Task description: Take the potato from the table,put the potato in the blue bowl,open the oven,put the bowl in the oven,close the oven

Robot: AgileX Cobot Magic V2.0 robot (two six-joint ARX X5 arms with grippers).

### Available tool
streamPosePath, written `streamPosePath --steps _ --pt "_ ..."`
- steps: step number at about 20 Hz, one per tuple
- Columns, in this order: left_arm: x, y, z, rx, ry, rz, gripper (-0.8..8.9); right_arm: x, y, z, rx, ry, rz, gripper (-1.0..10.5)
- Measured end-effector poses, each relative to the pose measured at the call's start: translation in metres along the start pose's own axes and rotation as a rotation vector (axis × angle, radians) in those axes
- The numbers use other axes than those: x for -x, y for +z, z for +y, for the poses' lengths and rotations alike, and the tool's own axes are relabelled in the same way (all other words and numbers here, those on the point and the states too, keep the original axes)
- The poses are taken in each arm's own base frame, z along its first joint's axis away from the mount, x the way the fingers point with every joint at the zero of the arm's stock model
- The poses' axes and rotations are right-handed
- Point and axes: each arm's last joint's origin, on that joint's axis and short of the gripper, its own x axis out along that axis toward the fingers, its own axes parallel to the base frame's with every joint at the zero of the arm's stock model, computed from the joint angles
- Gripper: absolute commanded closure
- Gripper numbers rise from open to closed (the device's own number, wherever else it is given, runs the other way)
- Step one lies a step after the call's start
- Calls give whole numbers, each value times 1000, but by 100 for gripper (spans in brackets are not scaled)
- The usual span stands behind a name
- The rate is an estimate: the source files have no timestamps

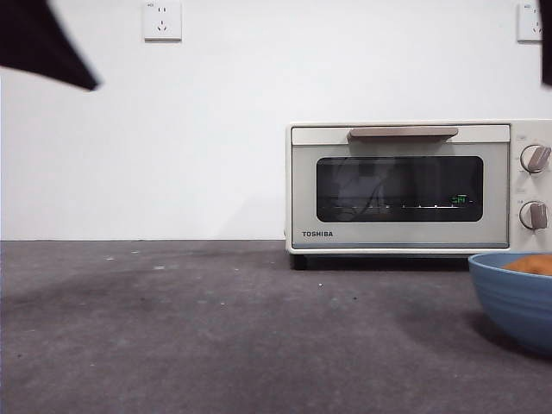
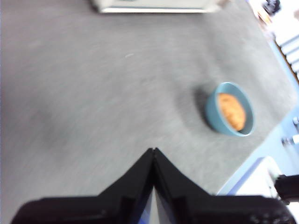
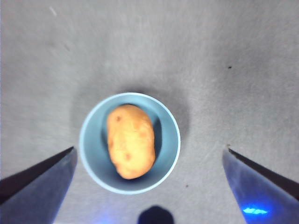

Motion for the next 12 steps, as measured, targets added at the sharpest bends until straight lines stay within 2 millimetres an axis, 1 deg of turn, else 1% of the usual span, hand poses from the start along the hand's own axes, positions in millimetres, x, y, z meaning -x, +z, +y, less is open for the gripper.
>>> streamPosePath --steps 1,4,5,6,8,9,12 --pt "-8 12 -5 -17 -7 13 819 9 -4 -2 -16 8 -33 348" --pt "-36 63 -28 -98 -20 12 819 37 -22 -10 -72 14 -151 363" --pt "-45 81 -38 -128 -36 1 819 44 -28 -13 -85 16 -174 447" --pt "-53 98 -49 -159 -58 -12 819 51 -35 -15 -98 19 -190 570" --pt "-70 130 -68 -223 -101 -44 819 61 -50 -20 -118 8 -200 887" --pt "-78 144 -76 -250 -118 -59 819 65 -57 -23 -128 -7 -199 966" --pt "-103 178 -93 -293 -154 -93 819 77 -76 -29 -171 -2 -224 963"
